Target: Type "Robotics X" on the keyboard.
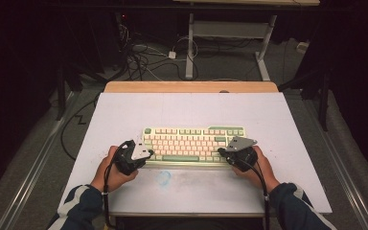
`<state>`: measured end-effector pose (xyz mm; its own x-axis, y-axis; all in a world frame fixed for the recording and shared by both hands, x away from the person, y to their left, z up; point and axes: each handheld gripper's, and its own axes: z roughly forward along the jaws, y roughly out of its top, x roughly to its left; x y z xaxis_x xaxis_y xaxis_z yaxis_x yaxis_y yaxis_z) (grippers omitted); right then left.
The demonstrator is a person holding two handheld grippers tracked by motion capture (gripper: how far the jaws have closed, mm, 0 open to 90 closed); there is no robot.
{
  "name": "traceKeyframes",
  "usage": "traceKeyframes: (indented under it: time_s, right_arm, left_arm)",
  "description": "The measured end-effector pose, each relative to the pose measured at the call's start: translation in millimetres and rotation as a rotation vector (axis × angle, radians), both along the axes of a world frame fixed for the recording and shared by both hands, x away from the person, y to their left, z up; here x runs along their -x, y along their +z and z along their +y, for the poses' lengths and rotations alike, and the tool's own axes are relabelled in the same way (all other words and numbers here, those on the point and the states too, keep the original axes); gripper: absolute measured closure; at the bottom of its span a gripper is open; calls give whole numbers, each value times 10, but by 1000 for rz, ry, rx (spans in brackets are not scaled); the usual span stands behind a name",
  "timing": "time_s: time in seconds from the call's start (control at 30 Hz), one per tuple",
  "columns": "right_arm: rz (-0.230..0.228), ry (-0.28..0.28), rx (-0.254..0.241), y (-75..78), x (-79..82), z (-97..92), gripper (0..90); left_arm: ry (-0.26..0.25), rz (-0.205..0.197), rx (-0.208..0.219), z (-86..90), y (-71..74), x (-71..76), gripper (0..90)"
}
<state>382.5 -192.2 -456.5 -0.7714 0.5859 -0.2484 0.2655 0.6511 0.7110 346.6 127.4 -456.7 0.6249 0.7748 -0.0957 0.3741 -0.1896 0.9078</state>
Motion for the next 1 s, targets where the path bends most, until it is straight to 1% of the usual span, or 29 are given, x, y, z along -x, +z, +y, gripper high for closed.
traceKeyframes:
  time_s: [0.1,0.3,0.5,0.7,0.83,0.9,1.0]
  right_arm:
    - [2,-1,-2,-1,1,0,900]
    - [0,1,-1,-1,-1,-1,900]
    - [1,-1,0,-1,2,1,900]
    - [1,-1,-1,-2,1,1,900]
    - [0,-1,-1,-2,3,1,900]
    - [-7,2,1,-5,-1,2,900]
    - [-5,1,0,-5,-1,4,900]
  left_arm:
    - [-9,1,2,-65,6,-45,872]
    - [-34,5,-10,-181,5,-109,872]
    - [-49,21,-21,-272,-30,-168,872]
    - [-51,35,-24,-319,-54,-225,872]
    - [-55,43,-33,-343,-77,-244,872]
    - [-50,48,-34,-348,-91,-257,871]
    - [-50,51,-33,-355,-96,-276,872]
